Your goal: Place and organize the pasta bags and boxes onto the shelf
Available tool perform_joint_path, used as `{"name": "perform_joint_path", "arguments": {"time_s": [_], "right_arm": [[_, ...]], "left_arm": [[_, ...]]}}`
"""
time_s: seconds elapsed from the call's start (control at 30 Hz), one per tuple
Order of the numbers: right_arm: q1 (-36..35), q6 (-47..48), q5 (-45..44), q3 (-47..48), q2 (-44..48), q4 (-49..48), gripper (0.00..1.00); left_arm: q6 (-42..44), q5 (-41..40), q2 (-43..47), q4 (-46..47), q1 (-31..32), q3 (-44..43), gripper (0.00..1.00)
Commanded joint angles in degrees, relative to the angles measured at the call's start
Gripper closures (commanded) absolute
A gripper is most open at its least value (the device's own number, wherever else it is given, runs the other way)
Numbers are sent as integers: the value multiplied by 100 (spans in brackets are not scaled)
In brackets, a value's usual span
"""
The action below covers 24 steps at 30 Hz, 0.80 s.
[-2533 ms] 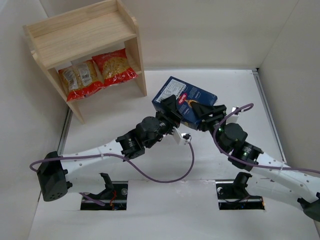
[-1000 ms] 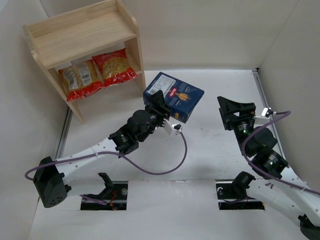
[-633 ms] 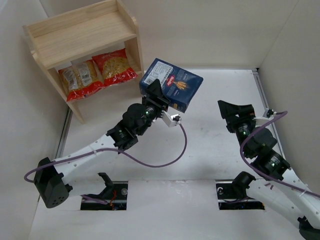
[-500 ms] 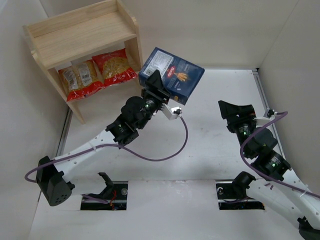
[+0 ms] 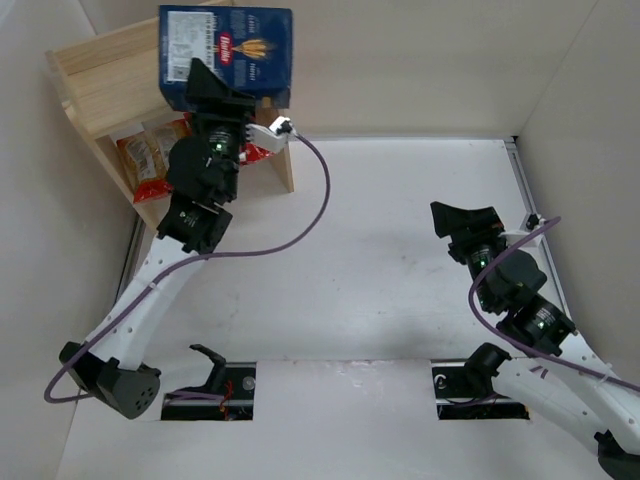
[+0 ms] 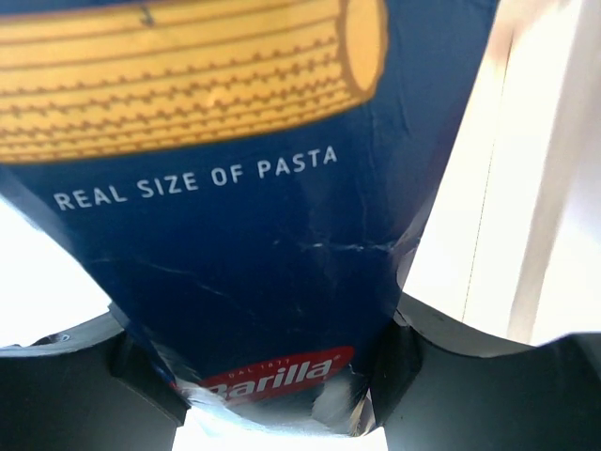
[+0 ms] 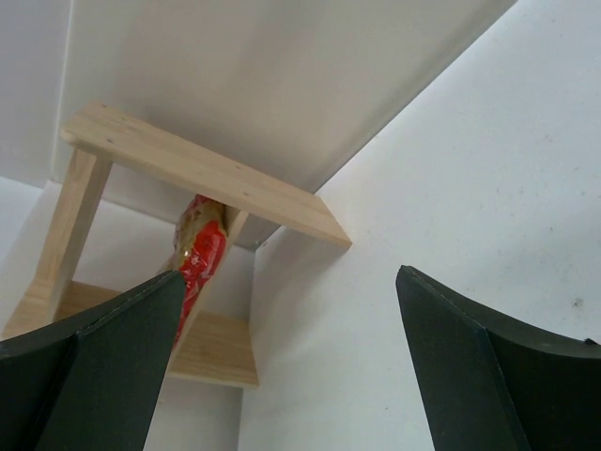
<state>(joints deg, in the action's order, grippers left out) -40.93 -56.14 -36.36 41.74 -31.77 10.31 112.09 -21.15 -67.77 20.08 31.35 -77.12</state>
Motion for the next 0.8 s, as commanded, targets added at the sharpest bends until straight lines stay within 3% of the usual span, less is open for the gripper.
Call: {"name": "perform_joint_path", "arguments": {"time_s": [0.0,0.3,0.47,0.53,0.6,0.77], "right_arm": [[-25,200,-82,54,4,-231,0],[-86,209,-47,-78,21,-292,0],[-174,217,-143,-245,285,-266,0],[-192,217,-161,-297,364,-240,0],[-192,217,-161,-324,399,-240,0],[-306,217,-170,-342,391,-266,0]], "left_arm": [[-82,-425,98,630,-554,-724,99],[-978,-250,-693,-82,-2145,-1463,98],[-1382,-136,-948,-478,-2577,-1586,96],[-1611,-100,-1097,-574,-2674,-1796,89],[-1717,-161,-1264,-750,-2709,-2104,72],[-1866,-162,-1555,-839,-2745,-2754,43]]}}
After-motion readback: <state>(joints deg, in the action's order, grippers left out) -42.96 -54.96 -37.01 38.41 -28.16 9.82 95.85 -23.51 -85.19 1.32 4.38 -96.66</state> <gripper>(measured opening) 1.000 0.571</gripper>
